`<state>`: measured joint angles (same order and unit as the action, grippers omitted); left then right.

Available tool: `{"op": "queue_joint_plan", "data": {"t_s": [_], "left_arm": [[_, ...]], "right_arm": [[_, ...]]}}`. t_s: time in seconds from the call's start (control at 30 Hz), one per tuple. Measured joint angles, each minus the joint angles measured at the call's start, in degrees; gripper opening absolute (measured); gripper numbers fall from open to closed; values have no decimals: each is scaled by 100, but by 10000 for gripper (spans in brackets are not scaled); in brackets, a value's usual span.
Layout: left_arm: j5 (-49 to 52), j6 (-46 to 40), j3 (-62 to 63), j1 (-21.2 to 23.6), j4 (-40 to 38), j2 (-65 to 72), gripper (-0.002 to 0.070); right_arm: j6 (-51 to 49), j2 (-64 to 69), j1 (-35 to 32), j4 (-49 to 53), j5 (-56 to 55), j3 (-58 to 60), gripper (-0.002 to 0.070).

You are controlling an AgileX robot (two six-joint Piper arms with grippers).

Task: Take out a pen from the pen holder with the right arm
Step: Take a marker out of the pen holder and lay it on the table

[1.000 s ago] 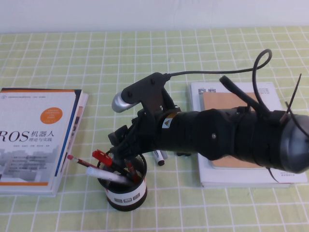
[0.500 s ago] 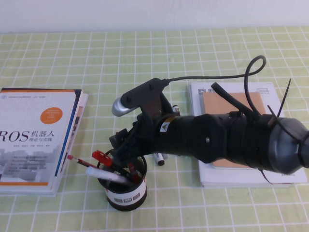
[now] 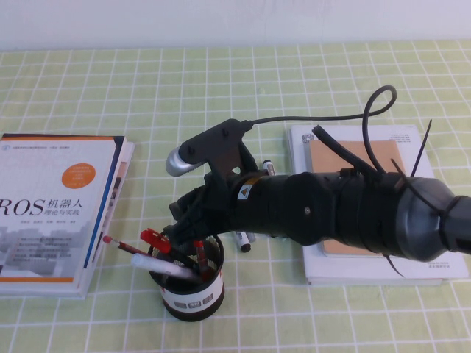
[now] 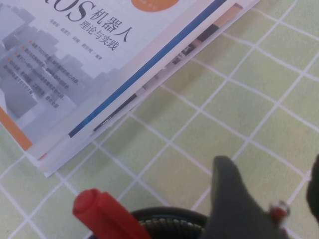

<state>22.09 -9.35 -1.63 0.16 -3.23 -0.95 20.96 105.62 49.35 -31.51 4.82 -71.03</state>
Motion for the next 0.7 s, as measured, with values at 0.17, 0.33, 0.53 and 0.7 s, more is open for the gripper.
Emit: {"op": "queue_joint_plan", "data": {"t_s": [0.17,0.33,0.53,0.7], "left_arm": [[0,0,0,0,0,0,-6],[0,0,0,0,0,0,-6],[0,0,0,0,0,0,-6],[0,0,0,0,0,0,-6]], "right_arm": [[0,0,0,0,0,0,158],[0,-12,0,-12,52,0,58],[0,-311,0,130,75,0,27],[0,-636,0,249,179,0,27]]}}
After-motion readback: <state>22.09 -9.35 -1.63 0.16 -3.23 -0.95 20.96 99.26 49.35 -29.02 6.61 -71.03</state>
